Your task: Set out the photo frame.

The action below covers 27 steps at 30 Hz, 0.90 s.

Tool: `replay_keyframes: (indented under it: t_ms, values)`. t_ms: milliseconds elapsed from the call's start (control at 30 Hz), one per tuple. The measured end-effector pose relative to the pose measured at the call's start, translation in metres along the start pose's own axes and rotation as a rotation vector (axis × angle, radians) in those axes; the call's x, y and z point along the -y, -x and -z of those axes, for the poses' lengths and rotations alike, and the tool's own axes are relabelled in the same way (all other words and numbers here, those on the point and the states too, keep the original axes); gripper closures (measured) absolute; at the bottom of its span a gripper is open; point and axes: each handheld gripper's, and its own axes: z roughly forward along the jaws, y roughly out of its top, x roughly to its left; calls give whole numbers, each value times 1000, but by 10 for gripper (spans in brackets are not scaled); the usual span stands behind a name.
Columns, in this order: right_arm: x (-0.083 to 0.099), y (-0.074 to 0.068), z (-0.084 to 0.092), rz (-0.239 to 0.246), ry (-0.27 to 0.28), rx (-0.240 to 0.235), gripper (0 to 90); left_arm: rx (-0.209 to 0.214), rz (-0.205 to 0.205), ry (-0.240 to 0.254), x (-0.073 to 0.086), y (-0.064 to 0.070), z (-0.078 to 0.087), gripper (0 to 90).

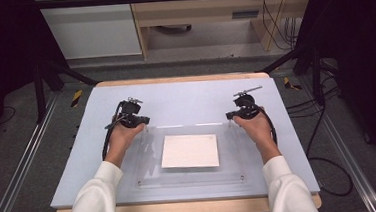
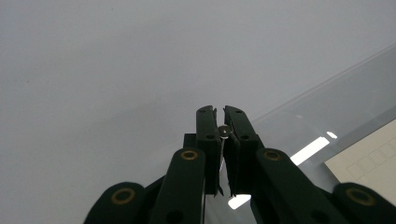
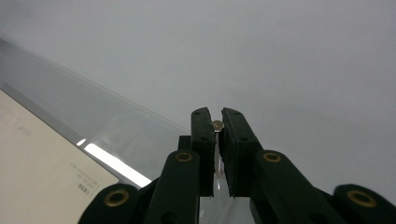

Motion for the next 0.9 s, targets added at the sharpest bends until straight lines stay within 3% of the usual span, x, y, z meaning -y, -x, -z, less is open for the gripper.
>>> replay_keyframes:
  t_ms: [233,367,500,533,633,667,700,767,800,900]
  values:
    - [1,0,0,7,13,-6,832,14,11,-17,-2,-2,0,846]
    - [6,2,0,27,51,-14,796,13,20,-36,-4,-2,-1,846]
    - [13,2,7,64,77,15,690,3,8,-43,-5,0,0,846]
    - [16,1,11,95,94,34,657,4,11,-43,-5,0,-1,846]
    - [25,-4,27,124,150,51,573,6,25,-39,-5,-1,-1,846]
    - [32,-7,38,154,191,72,539,7,27,-38,-5,-1,-2,846]
    - [32,-7,38,154,191,72,539,9,27,-39,-5,-2,-2,846]
    - [50,-16,57,200,229,103,431,10,27,-40,-6,-2,-2,846]
    - [50,-16,57,200,229,103,431,13,28,-41,-6,-2,-2,846]
    - [71,-23,71,228,268,130,316,15,34,-41,-6,-3,-3,846]
